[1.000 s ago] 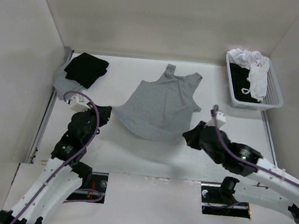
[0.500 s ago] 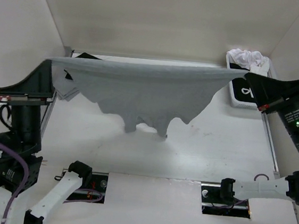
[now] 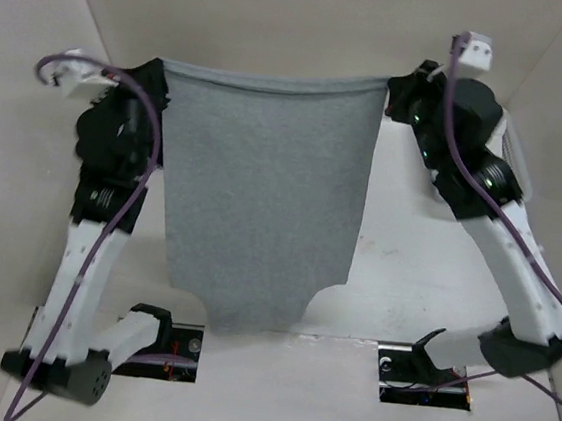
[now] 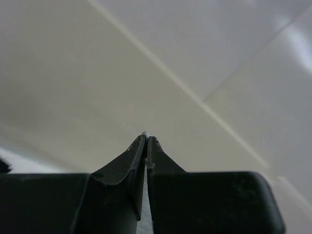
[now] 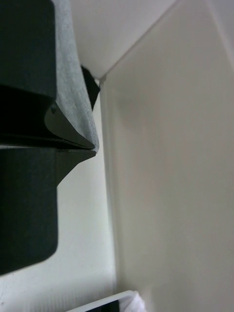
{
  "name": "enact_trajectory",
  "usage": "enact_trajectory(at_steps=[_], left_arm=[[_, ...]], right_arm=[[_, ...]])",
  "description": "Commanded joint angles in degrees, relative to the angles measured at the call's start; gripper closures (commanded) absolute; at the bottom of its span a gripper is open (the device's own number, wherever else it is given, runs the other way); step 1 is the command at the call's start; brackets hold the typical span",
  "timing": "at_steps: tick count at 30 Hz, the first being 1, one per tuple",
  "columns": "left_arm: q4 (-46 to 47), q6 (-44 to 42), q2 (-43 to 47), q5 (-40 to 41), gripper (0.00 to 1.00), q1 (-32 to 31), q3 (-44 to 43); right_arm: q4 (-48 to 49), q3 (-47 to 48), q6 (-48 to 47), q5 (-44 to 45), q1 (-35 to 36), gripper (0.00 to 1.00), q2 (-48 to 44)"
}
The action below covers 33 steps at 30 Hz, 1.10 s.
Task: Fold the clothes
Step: Flatten the tank top out
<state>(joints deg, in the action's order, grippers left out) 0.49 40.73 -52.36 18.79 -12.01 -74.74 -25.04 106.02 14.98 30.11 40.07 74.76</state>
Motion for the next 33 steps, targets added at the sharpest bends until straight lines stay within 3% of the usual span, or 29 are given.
enact_trajectory(at_steps=[1,6,12,17,20,25,28,33], left_arm=[[2.1,1.4,-11.2,-1.5,1.0,4.7,0.9],[2.0,2.6,-23.3,-5.9,1.0,7.6,-8.5],[0.9,0.6,-26.2,-6.7,1.0,7.7,-19.4],[0.8,-1.0,-23.8,-6.5,1.0,7.8,-21.2],[1.4,-1.3,-21.7,-5.6,1.0,7.5,-17.4],[4.1,0.0,-15.2,-3.1,1.0,5.2,-3.3],[5.5,1.2,-7.7,0.4,1.0,2.7,9.6],[2.8,1.2,9.9,8.0,1.0,-3.3,31.5]], right_arm=[[-0.4,3.3,8.6,-19.5,-10.7,1.0,8.7],[-5.5,20.2,8.3,-23.0,-16.3,1.0,22.2],[-11.4,39.8,8.6,-24.8,-18.8,1.0,28.5],[-12.6,41.9,8.1,-25.2,-18.9,1.0,26.8],[-11.8,33.9,8.0,-24.7,-18.9,1.0,22.6],[-3.4,8.7,8.1,-23.3,-18.7,1.0,10.3],[1.1,-9.5,8.3,-20.5,-16.3,1.0,0.0],[5.6,-40.6,12.3,-15.6,-6.2,1.0,-19.2]])
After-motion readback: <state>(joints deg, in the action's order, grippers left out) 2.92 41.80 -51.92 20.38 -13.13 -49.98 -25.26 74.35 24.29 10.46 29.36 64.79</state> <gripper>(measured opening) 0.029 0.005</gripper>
